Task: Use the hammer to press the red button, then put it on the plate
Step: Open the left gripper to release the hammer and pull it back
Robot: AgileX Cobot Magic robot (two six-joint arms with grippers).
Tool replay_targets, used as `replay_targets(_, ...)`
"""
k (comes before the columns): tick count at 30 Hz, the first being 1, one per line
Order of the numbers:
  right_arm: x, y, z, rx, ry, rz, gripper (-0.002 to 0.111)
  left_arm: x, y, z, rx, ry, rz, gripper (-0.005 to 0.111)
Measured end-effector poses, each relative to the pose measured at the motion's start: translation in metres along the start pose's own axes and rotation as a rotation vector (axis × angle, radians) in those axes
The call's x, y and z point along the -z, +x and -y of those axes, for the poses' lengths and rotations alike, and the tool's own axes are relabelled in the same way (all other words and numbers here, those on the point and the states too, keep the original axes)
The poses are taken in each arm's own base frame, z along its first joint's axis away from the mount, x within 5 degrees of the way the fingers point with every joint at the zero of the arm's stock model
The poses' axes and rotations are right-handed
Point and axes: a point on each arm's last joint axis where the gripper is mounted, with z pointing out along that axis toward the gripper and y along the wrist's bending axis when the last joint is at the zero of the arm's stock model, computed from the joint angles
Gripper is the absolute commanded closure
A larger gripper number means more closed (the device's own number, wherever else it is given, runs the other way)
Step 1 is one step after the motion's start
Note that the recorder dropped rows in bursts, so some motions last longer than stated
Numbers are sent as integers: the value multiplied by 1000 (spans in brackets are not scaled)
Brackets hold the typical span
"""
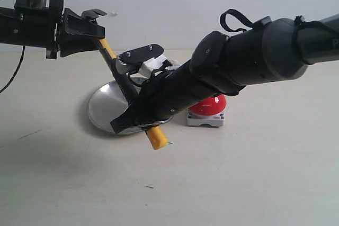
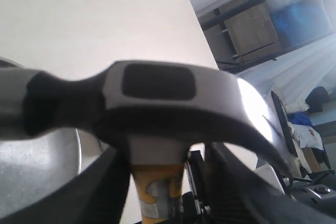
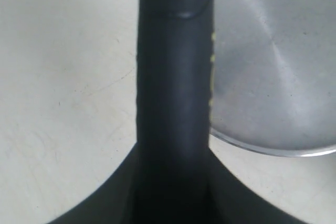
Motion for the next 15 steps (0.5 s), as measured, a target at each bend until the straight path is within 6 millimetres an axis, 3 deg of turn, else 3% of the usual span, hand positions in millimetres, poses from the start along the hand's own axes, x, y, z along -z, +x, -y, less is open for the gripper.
replay_targets(8, 4, -3, 0, 5, 11, 20, 108, 6, 1, -3, 0, -18, -13, 50)
replay_targets(15, 10, -9, 0, 13, 34, 59, 108, 28, 1, -16, 26, -87, -25, 50)
